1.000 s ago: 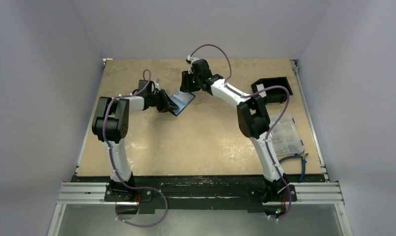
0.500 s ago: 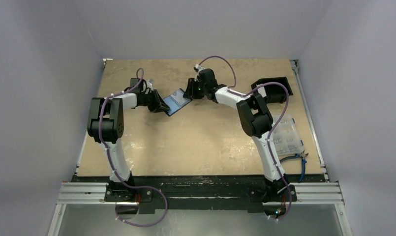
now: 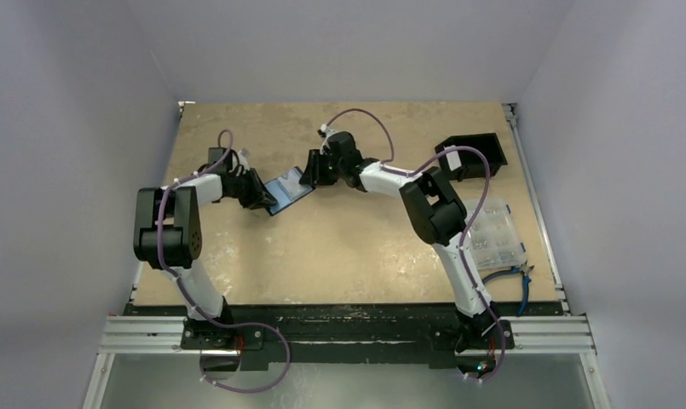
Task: Put the credit cards into the card holder
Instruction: Open the card holder at the center of the board.
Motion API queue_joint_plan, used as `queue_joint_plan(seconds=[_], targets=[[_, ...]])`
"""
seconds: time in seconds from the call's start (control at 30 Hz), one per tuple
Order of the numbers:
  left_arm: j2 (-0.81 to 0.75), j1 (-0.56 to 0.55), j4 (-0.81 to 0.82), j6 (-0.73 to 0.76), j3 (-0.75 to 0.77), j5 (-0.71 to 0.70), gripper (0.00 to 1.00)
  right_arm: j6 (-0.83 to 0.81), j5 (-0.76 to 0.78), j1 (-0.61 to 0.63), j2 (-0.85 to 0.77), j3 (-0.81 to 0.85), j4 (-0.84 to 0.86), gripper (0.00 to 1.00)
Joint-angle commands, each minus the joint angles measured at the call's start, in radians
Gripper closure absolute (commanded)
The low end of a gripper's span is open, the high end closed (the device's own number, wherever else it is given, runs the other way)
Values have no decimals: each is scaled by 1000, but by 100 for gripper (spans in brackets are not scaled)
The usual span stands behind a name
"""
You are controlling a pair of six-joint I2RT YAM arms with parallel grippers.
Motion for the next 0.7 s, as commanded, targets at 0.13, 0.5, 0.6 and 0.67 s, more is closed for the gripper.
queue_joint_plan(seconds=[0.13,0.5,0.6,0.67], targets=[[-257,36,-105,31,-51,-70,82,-103,-17,71,4,144,-165,55],[-470,19,-70,-5,13,15,48,-367,365,-10,-361,187,-571,18],[-426,-57,-65,29,59,0,40,-394,468,-112,-481,88,-560,14],[-394,-137,-94,70,111,-50,38,-368,548,-196,-554,44,-563,11]])
